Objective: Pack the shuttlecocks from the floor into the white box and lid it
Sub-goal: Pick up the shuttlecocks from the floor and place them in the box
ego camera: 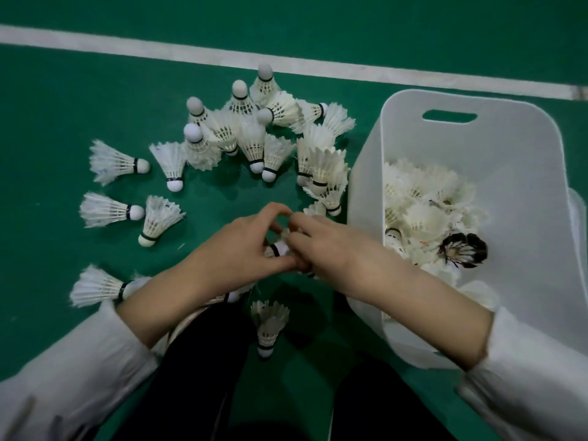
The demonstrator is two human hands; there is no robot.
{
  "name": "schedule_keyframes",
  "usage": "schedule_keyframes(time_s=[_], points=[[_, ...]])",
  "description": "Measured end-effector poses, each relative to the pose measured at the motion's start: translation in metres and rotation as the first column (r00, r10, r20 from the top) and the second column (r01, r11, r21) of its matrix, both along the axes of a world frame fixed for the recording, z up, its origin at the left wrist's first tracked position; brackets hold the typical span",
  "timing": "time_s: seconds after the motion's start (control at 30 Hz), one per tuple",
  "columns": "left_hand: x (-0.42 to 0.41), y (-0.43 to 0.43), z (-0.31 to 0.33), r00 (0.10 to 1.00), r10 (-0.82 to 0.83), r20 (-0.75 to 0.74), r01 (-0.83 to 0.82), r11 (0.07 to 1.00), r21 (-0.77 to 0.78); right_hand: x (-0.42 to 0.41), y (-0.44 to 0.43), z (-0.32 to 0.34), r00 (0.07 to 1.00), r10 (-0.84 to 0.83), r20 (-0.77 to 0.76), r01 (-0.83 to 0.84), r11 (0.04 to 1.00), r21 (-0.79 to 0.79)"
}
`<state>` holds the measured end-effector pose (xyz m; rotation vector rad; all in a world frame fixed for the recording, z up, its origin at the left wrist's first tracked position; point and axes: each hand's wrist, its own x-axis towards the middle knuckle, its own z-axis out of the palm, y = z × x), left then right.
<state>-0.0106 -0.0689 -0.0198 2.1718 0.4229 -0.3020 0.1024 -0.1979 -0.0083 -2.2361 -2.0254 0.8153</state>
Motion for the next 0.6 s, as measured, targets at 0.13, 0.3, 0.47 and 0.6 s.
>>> schedule_keyframes(time_s=[0.13,0.3,0.47,0.6], points=[[-0.007,0.020,-0.019,0.995,0.075,-0.069,-0.071,0.995,0.070,0.000,-0.003,-0.002,0.991,-0.018,0.131,0.007,0.997,0.080],[-0.023,0.043,-0.060,0.984,0.117,-0.136,-0.081,0.966,0.244,0.002,-0.005,-0.004,0.966,-0.209,0.152,0.193,0.974,0.114],[-0.021,0.032,-0.076,0.988,0.057,-0.145,-0.006,0.943,0.332,0.004,-0.006,0.002,0.952,-0.278,0.125,0.268,0.959,0.092],[-0.005,0.023,-0.068,0.998,-0.004,-0.058,0.036,0.827,0.561,0.007,-0.003,0.005,0.900,-0.434,-0.028,0.427,0.869,0.251]])
